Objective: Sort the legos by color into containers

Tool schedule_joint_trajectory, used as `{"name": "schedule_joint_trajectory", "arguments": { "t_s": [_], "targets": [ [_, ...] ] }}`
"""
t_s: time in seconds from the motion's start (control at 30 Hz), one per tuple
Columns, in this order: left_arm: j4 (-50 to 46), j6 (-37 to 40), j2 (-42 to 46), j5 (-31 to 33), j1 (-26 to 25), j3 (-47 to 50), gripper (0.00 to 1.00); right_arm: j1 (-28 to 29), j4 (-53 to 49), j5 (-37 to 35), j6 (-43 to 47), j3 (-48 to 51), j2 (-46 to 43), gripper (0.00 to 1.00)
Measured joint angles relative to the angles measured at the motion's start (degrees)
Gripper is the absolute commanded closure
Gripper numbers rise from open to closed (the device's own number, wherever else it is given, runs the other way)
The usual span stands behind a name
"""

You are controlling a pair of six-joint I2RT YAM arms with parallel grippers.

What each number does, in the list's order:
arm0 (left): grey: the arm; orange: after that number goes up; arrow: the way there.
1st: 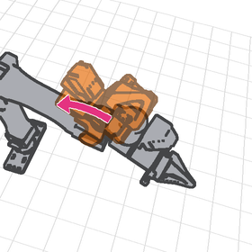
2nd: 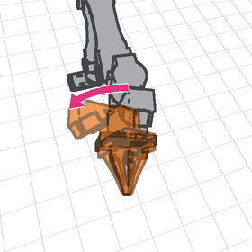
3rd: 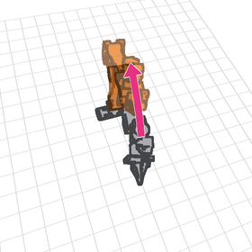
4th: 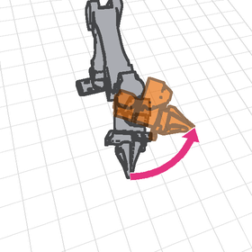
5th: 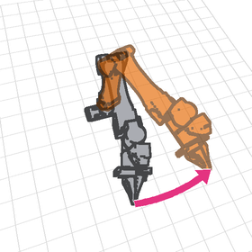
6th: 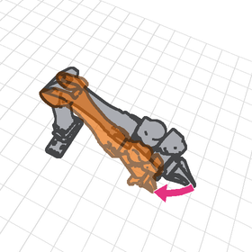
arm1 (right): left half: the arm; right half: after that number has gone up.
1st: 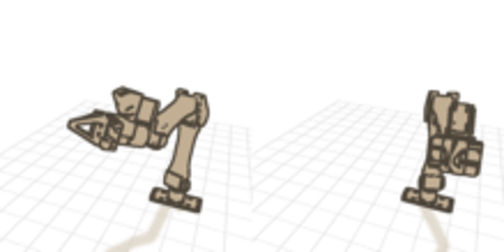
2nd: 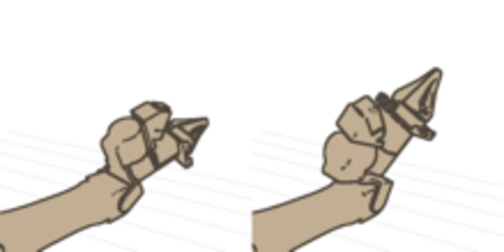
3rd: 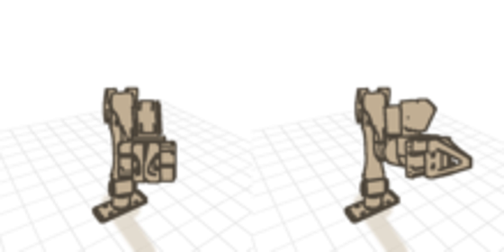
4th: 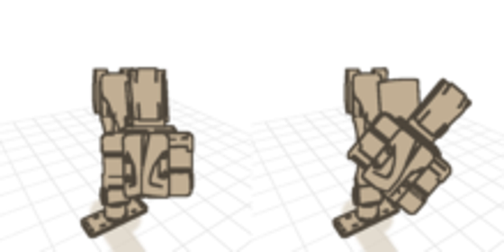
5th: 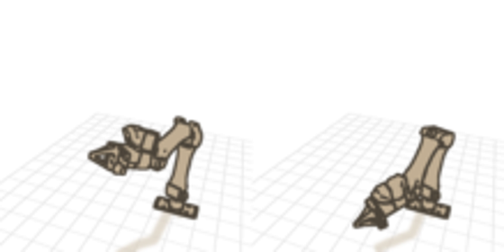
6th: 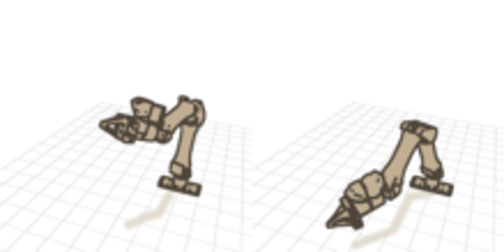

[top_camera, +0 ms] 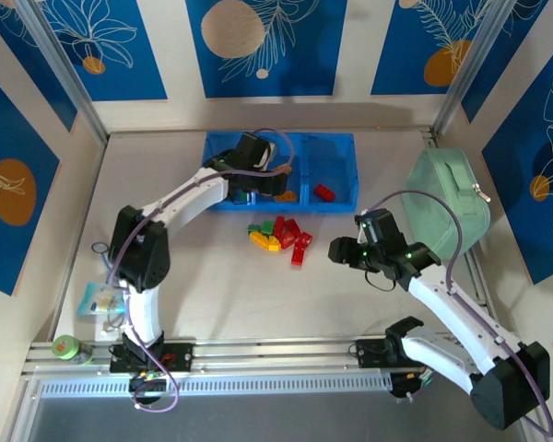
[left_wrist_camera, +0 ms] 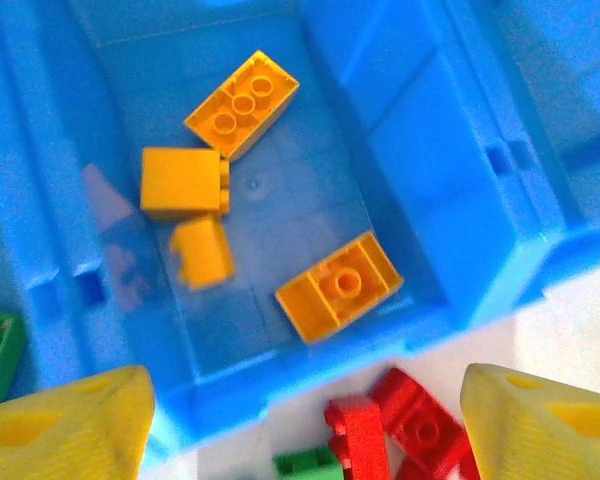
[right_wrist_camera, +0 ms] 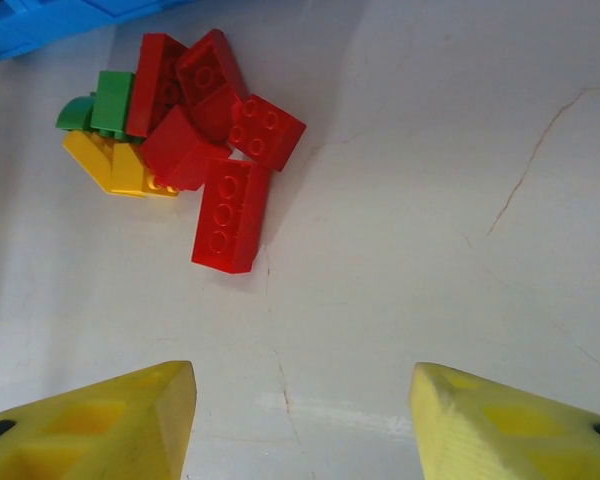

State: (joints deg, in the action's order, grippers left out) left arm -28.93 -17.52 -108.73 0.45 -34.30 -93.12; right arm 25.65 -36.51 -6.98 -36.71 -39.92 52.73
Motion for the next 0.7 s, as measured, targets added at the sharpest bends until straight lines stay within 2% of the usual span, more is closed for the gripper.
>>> {"name": "schedule_joint_trajectory", "arguments": {
  "t_s": [0.27,0.43,0.7],
  "targets": [
    [8.7,-1.7,21.7,0.0,-3.3,18.6,0.20,5.6,-0.1,-1.2,-0.3,-2.3,8.7,0.40],
    [11.9,-4.4,31.5,0.3,-4.0,31.1,0.20,9.6,0.1,-2.7,-0.9,-5.9,15.7,0.41],
    [13.1,-9.3,43.3,2.2,-4.2,47.3,0.21,15.2,-2.6,-7.5,-3.1,-20.5,33.0,0.43]
  ]
}}
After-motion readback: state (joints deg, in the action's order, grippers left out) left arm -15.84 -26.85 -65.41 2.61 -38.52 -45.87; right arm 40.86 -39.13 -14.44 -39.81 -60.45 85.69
